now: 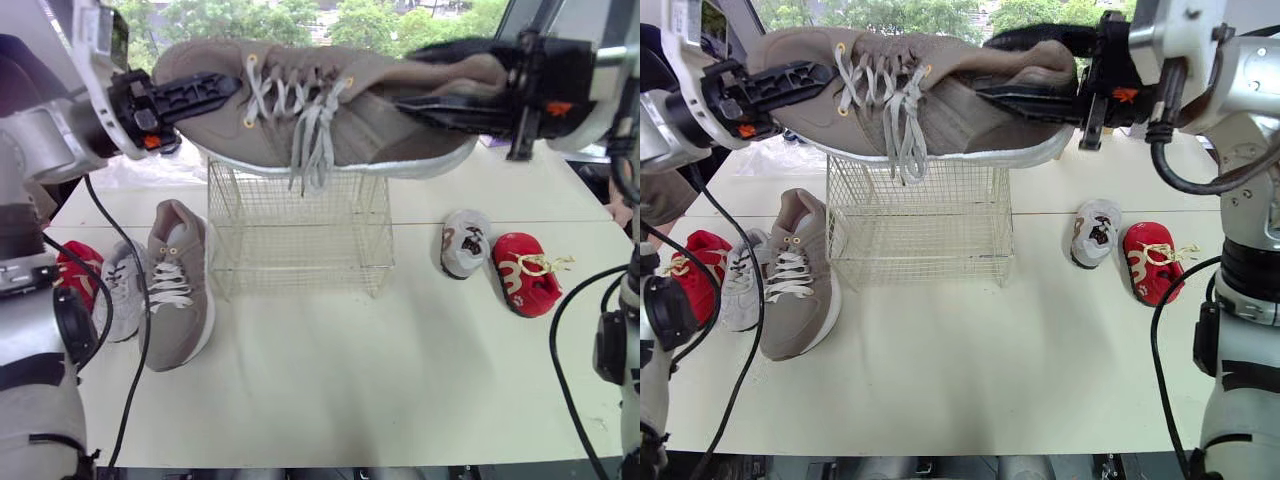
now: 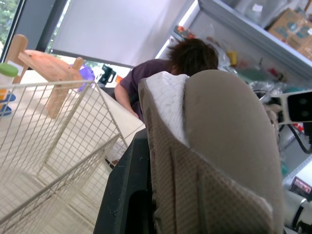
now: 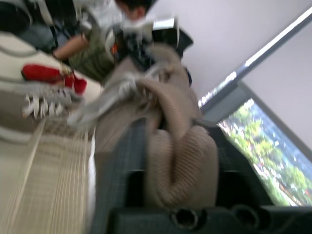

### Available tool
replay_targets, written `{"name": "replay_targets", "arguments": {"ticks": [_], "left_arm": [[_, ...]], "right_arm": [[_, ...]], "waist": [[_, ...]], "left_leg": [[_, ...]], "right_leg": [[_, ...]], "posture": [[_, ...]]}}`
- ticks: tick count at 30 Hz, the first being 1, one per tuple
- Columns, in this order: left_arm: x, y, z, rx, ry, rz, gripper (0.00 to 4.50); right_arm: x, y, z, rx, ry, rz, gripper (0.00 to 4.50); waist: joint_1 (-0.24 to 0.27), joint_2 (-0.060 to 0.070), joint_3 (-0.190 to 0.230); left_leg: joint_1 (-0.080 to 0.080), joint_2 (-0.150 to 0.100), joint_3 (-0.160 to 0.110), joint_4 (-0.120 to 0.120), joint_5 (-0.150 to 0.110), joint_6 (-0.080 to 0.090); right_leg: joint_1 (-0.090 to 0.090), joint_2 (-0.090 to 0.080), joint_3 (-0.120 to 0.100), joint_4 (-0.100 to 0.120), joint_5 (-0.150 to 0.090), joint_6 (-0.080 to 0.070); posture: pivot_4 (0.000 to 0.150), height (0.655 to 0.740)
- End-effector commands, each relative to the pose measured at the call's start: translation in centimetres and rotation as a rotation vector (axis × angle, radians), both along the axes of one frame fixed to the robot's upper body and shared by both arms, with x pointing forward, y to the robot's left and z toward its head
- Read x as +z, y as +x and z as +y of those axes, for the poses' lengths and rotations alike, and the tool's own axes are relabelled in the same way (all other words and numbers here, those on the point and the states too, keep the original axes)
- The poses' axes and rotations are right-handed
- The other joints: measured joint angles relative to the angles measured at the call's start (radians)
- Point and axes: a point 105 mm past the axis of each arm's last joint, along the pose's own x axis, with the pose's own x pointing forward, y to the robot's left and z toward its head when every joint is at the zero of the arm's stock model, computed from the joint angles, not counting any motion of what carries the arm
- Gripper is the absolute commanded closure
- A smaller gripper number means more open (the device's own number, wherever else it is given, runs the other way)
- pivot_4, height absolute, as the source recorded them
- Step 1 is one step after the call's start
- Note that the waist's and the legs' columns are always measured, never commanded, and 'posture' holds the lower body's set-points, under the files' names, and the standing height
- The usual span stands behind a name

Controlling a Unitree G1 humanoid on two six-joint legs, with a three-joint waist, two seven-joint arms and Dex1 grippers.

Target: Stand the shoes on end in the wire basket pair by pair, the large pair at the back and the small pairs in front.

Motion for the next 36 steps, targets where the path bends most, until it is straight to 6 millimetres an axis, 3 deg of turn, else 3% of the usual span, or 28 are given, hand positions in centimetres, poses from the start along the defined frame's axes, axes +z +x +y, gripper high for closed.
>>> {"name": "replay_targets", "arguments": {"ticks": [1, 2, 5, 9, 11, 14, 17, 23, 36], "left_arm": [[3.7, -2.0, 2.0, 0.049, -0.186, -0.180, 3.84], [3.8, -1.9, 2.5, 0.083, -0.233, -0.187, 3.84], [3.7, -2.4, 3.1, 0.157, -0.343, -0.226, 3.84], [3.7, -3.3, 3.3, 0.226, -0.559, -0.262, 3.84], [3.8, -3.5, 2.4, 0.220, -0.667, -0.272, 3.84], [3.6, -3.4, 0.9, 0.199, -0.734, -0.258, 3.84], [3.6, -2.6, 0.4, 0.205, -0.790, -0.238, 3.84], [2.6, -1.5, -0.9, 0.204, -0.755, -0.214, 3.84], [-1.1, -0.9, -3.6, 0.208, -0.614, -0.127, 3.84]], "right_arm": [[2.8, 1.7, -3.9, -0.089, 0.307, 0.062, 0.64], [3.2, 2.3, -5.2, -0.103, 0.412, 0.087, 0.09], [3.3, 3.6, -8.5, -0.125, 0.669, 0.161, 0.09], [0.4, 6.1, -11.0, -0.054, 1.050, 0.392, 0.09], [-2.1, 7.5, -8.8, 0.045, 1.143, 0.573, 0.09], [-3.3, 7.9, -4.9, 0.197, 1.186, 0.744, 0.09], [-3.2, 6.6, 0.3, 0.351, 1.113, 0.842, 0.09], [-1.4, 4.4, 4.8, 0.510, 1.061, 0.854, 0.09], [-0.2, 3.3, 6.3, 0.558, 0.983, 0.797, 0.09]], "waist": [[0.001, -0.001, 0.000], [0.001, -0.001, 0.000], [0.003, -0.002, 0.000], [0.004, -0.003, -0.001], [0.003, -0.003, -0.001], [-0.004, -0.003, -0.001], [-0.004, -0.003, -0.001], [0.001, -0.003, -0.001], [-0.005, -0.003, -0.001]], "left_leg": [[0.000, 0.000, 0.000, 0.000, 0.000, -0.001], [0.000, -0.001, 0.000, 0.000, 0.001, -0.001], [0.000, -0.001, 0.000, 0.000, 0.001, -0.003], [0.000, -0.001, 0.000, 0.000, 0.002, -0.004], [0.000, -0.001, 0.000, 0.000, 0.002, -0.004], [0.000, -0.001, 0.000, 0.000, 0.003, -0.005], [0.000, -0.001, 0.001, -0.001, 0.003, -0.005], [0.000, -0.002, 0.001, 0.000, 0.003, -0.004], [0.000, -0.001, -0.001, 0.000, 0.003, -0.002]], "right_leg": [[0.000, -0.002, 0.000, 0.000, 0.000, 0.000], [0.000, -0.003, 0.000, 0.000, 0.000, 0.000], [0.000, -0.005, 0.000, 0.000, 0.000, 0.000], [0.000, -0.006, 0.000, 0.000, 0.001, 0.000], [0.000, -0.006, 0.000, 0.000, 0.001, 0.000], [0.000, -0.005, 0.000, 0.001, 0.001, -0.001], [-0.002, -0.004, 0.000, 0.004, 0.001, -0.001], [-0.001, -0.001, 0.000, 0.004, 0.001, -0.001], [0.000, 0.000, 0.000, 0.002, 0.001, -0.001]], "posture": [[0.150, 0.7400], [0.150, 0.7400], [0.150, 0.7400], [0.150, 0.7400], [0.150, 0.7400], [0.150, 0.7400], [0.150, 0.7400], [0.150, 0.7400], [0.150, 0.7400]]}}
